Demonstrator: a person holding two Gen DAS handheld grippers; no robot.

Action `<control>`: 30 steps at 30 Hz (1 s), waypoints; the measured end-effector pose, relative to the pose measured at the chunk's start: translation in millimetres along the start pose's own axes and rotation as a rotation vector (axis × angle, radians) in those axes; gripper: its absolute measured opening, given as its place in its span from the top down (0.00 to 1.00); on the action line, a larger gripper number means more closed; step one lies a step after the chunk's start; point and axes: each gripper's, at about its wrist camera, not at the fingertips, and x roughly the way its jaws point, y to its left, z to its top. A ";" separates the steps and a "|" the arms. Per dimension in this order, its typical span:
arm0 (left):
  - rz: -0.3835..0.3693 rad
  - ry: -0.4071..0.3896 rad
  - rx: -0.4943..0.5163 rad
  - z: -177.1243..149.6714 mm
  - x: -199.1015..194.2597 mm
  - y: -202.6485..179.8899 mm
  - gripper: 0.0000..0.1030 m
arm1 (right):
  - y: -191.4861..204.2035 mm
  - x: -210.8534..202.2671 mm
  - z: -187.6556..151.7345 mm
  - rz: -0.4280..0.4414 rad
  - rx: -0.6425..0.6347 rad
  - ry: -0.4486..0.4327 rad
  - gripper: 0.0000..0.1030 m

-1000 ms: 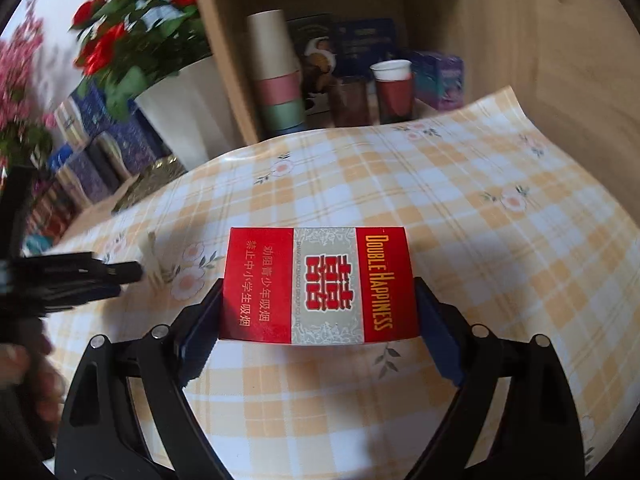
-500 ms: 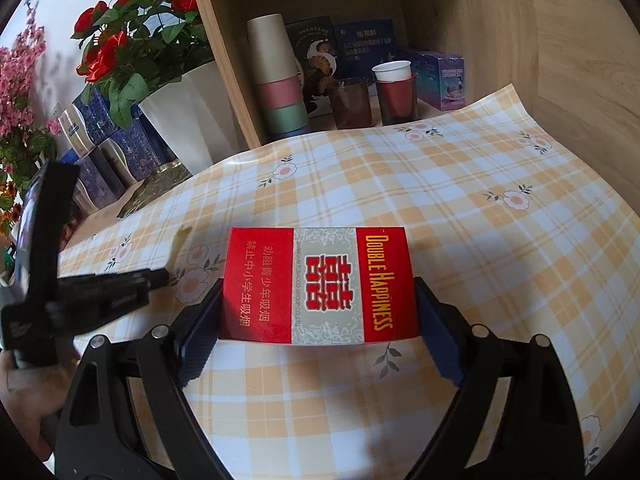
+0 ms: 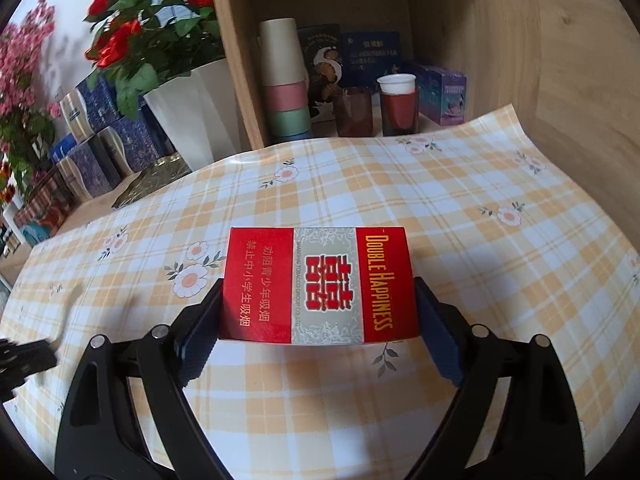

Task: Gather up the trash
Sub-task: 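Drop the white fork into the bin with the left tool while the right tool carries the box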

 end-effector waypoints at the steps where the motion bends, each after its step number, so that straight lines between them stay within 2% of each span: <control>1: -0.008 -0.002 0.001 -7.6 -12.5 2.8 0.83 | 3.2 -4.6 -0.1 0.013 -0.014 0.003 0.15; 5: -0.025 -0.023 0.034 -38.8 -62.9 11.4 0.83 | 23.9 -50.1 -8.9 0.080 -0.078 -0.037 0.15; 9: -0.049 -0.021 0.025 -70.0 -99.8 18.1 0.84 | 35.6 -115.7 -37.7 0.167 -0.065 -0.050 0.15; 11: -0.062 -0.022 0.022 -86.6 -117.4 19.8 0.85 | 38.6 -139.5 -51.4 0.186 -0.062 -0.048 0.15; 12: -0.069 -0.021 0.024 -94.7 -124.9 19.9 0.97 | 39.4 -155.8 -61.5 0.196 -0.058 -0.045 0.15; 15: -0.107 -0.014 0.046 -123.7 -148.9 14.0 0.97 | 38.1 -196.2 -88.2 0.209 -0.044 -0.042 0.15; 18: -0.125 -0.018 0.121 -154.2 -165.6 1.7 0.97 | 40.0 -224.1 -114.1 0.203 -0.057 -0.042 0.15; 20: -0.139 -0.011 0.153 -169.9 -170.3 -6.2 0.97 | 40.3 -237.7 -128.7 0.192 -0.068 -0.039 0.15; 25: -0.212 0.039 0.234 -210.5 -177.6 -33.2 0.97 | 27.9 -265.0 -155.1 0.211 -0.001 -0.019 0.15; 27: -0.235 0.082 0.268 -228.0 -172.0 -43.5 0.97 | 26.2 -270.4 -163.2 0.202 -0.009 -0.016 0.15; 30: -0.258 0.199 0.295 -261.1 -151.4 -53.0 0.97 | 21.6 -272.9 -174.5 0.208 0.004 -0.002 0.15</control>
